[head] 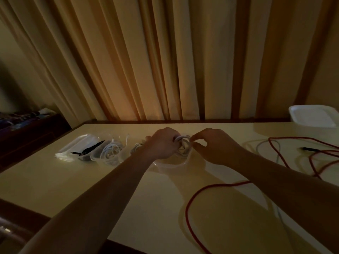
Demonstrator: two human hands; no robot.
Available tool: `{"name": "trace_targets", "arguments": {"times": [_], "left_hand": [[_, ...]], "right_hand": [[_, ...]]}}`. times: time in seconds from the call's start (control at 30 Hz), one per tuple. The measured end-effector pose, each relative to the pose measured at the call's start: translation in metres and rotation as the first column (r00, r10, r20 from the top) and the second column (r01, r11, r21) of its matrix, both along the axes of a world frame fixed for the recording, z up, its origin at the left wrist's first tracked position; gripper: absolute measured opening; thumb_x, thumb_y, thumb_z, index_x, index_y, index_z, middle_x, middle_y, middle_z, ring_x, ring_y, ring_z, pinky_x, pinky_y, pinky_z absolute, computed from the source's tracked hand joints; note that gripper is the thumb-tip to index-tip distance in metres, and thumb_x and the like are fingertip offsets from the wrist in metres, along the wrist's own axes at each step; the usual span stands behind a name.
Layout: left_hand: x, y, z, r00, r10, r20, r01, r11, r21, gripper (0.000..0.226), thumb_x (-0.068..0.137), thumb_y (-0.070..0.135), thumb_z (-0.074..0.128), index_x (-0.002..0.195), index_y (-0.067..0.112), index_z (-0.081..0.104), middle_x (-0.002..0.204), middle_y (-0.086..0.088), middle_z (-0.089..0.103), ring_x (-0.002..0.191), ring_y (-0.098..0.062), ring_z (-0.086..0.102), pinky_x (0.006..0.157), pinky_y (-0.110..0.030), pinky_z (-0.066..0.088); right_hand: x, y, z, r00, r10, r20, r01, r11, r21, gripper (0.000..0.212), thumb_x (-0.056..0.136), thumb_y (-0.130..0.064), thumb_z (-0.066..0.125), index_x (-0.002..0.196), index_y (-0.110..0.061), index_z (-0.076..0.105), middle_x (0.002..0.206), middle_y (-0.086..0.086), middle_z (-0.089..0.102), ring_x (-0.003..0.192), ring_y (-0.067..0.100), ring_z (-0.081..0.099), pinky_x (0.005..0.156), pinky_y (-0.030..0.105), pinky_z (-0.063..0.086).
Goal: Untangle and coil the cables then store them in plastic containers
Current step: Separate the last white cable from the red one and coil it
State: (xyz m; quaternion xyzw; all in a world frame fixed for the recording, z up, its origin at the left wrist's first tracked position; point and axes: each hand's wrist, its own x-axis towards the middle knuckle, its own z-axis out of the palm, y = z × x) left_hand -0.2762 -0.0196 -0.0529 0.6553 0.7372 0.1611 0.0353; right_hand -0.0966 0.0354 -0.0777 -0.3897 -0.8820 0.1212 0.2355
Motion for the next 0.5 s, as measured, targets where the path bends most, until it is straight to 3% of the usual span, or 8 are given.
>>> {"name": "trace_targets", "arguments": {"times": [0.1,0.17,0.23,0.3,0.4,0.5], "left_hand": [[-0.001,-0.007,0.002,0.999,0.006,0.044,-0.01,0.997,0.078,0.02,0.102,0.031,0.054,0.098,0.024,0.073,0.092,0.006,0.066,0.086,-0.013,0.06,0.073,-0.033,0.049],[-0.005,-0.012,0.008,0.997,0.006,0.081,-0.019,0.987,0.16,0.02,0.102,0.029,0.053,0.1,0.023,0.072,0.09,0.01,0.066,0.084,-0.01,0.06,0.067,-0.023,0.043],[-0.004,-0.02,0.018,0.993,-0.023,0.114,-0.006,0.968,0.25,0.018,0.103,0.023,0.052,0.101,0.024,0.07,0.086,0.011,0.064,0.077,-0.004,0.058,0.061,-0.014,0.036],[0.004,-0.03,0.026,0.987,-0.052,0.151,0.001,0.948,0.319,0.018,0.104,0.023,0.052,0.102,0.026,0.07,0.084,0.011,0.066,0.075,-0.005,0.06,0.061,-0.017,0.042],[0.023,-0.044,0.033,0.96,-0.098,0.264,0.002,0.94,0.341,0.018,0.105,0.025,0.052,0.102,0.028,0.07,0.083,0.007,0.069,0.073,-0.009,0.064,0.066,-0.028,0.053],[0.035,-0.052,0.034,0.915,-0.156,0.371,0.03,0.946,0.322,0.019,0.104,0.021,0.053,0.104,0.03,0.07,0.085,0.007,0.07,0.071,-0.005,0.065,0.061,-0.018,0.052]], "right_hand": [[0.0,-0.003,0.003,1.0,0.013,-0.022,-0.013,1.0,0.026,0.032,0.099,-0.04,0.058,0.131,-0.033,0.063,0.133,-0.005,0.063,0.119,0.015,0.057,0.098,0.029,0.043],[0.002,-0.007,0.008,0.99,0.054,-0.13,-0.047,0.997,0.062,0.03,0.099,-0.037,0.06,0.128,-0.031,0.064,0.129,-0.007,0.063,0.115,0.012,0.057,0.099,0.029,0.046],[0.004,-0.014,0.016,0.948,0.11,-0.299,-0.08,0.991,0.112,0.024,0.098,-0.038,0.062,0.12,-0.03,0.068,0.119,-0.01,0.066,0.105,0.006,0.058,0.091,0.028,0.05],[0.005,-0.022,0.025,0.908,0.167,-0.385,-0.122,0.983,0.14,0.028,0.093,-0.044,0.066,0.119,-0.032,0.066,0.115,-0.015,0.063,0.098,0.0,0.057,0.08,0.022,0.05],[0.01,-0.029,0.033,0.918,0.234,-0.32,-0.168,0.96,0.222,0.046,0.086,-0.04,0.075,0.129,-0.037,0.06,0.119,-0.016,0.047,0.096,-0.001,0.049,0.078,0.01,0.038],[0.02,-0.032,0.036,0.936,0.215,-0.279,-0.108,0.929,0.355,0.039,0.088,-0.034,0.072,0.126,-0.036,0.065,0.121,-0.011,0.043,0.104,0.003,0.043,0.081,0.013,0.039]]}}
